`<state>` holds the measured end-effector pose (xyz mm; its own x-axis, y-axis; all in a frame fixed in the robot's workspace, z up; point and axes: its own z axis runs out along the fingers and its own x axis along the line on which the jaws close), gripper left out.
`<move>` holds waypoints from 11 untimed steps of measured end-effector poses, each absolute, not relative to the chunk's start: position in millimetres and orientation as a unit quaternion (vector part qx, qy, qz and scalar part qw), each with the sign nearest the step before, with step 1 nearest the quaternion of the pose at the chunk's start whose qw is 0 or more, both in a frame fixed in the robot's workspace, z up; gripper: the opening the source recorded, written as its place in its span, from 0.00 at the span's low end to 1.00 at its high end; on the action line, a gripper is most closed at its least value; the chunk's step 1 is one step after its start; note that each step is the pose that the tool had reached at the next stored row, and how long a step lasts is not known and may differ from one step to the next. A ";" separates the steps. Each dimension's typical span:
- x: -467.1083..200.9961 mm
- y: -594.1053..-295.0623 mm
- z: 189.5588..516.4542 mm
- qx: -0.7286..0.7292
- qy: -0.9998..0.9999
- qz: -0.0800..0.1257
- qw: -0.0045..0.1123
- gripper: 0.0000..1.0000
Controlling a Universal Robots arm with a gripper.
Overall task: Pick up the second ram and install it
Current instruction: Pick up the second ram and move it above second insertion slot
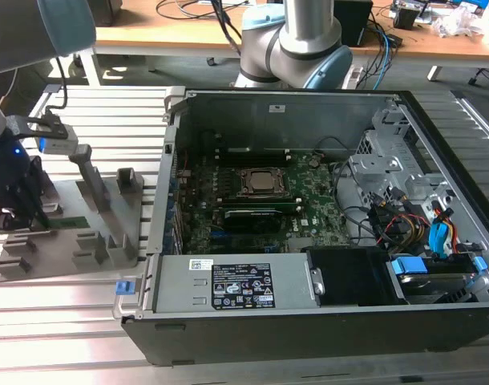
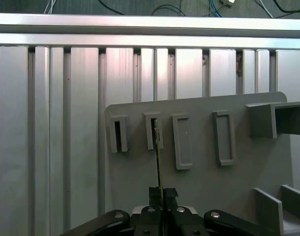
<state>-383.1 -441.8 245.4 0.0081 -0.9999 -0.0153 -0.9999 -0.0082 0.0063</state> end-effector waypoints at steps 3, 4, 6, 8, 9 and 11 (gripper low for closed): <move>-383.1 -441.8 251.1 -0.710 0.704 0.008 0.003 0.14; -383.1 -441.8 254.4 -0.710 0.704 0.008 0.003 0.14; -383.1 -441.8 261.1 -0.710 0.704 0.008 0.003 0.14; -383.1 -441.8 265.3 -0.710 0.704 0.008 0.003 0.14; -383.1 -441.8 268.5 -0.710 0.704 0.008 0.003 0.14; -383.1 -441.8 272.5 -0.710 0.704 0.008 0.003 0.14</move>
